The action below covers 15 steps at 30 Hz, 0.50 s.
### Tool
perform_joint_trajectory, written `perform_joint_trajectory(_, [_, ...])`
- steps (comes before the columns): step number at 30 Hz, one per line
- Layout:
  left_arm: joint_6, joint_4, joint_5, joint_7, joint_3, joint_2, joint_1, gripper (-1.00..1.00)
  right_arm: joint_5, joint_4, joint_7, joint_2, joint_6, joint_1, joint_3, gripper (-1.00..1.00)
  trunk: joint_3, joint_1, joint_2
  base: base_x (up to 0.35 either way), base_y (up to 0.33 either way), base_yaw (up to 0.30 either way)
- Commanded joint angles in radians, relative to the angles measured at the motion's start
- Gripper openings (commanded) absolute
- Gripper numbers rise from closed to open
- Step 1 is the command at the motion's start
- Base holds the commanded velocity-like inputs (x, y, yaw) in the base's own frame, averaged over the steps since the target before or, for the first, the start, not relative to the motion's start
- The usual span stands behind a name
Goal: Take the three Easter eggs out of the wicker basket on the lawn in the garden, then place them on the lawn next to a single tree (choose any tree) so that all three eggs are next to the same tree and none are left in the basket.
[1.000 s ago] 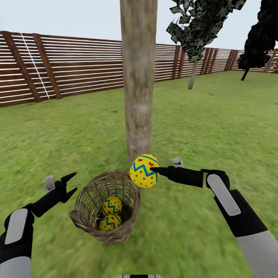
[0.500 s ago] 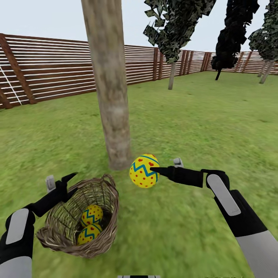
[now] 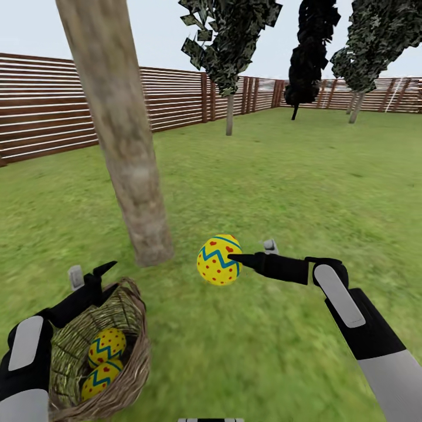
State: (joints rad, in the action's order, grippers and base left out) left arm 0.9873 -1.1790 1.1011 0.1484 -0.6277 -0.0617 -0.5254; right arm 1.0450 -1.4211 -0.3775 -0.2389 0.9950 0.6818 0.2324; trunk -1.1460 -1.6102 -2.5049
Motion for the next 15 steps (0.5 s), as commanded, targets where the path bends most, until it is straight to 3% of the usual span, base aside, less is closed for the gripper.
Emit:
perform_joint_trajectory(1, [0.005, -0.002, -0.010, 0.010, -0.003, 0.000, -0.001, 1.00, -0.008, 0.001, -0.008, 0.000, 0.001, 0.001, 0.001, -1.00, -0.001, 0.000, 0.000, 0.002, -0.243, -0.295])
perform_joint_trajectory(10, [0.005, -0.003, -0.010, 0.010, -0.003, 0.000, -0.001, 1.00, -0.008, 0.001, -0.007, 0.000, 0.001, 0.001, 0.001, -1.00, -0.001, 0.000, 0.000, 0.000, -0.244, -0.292])
perform_joint_trajectory(15, [0.005, -0.002, -0.010, 0.010, -0.003, 0.000, -0.001, 1.00, -0.008, 0.001, -0.007, 0.000, 0.001, 0.001, 0.001, -1.00, -0.001, 0.000, 0.000, 0.000, -0.244, -0.054])
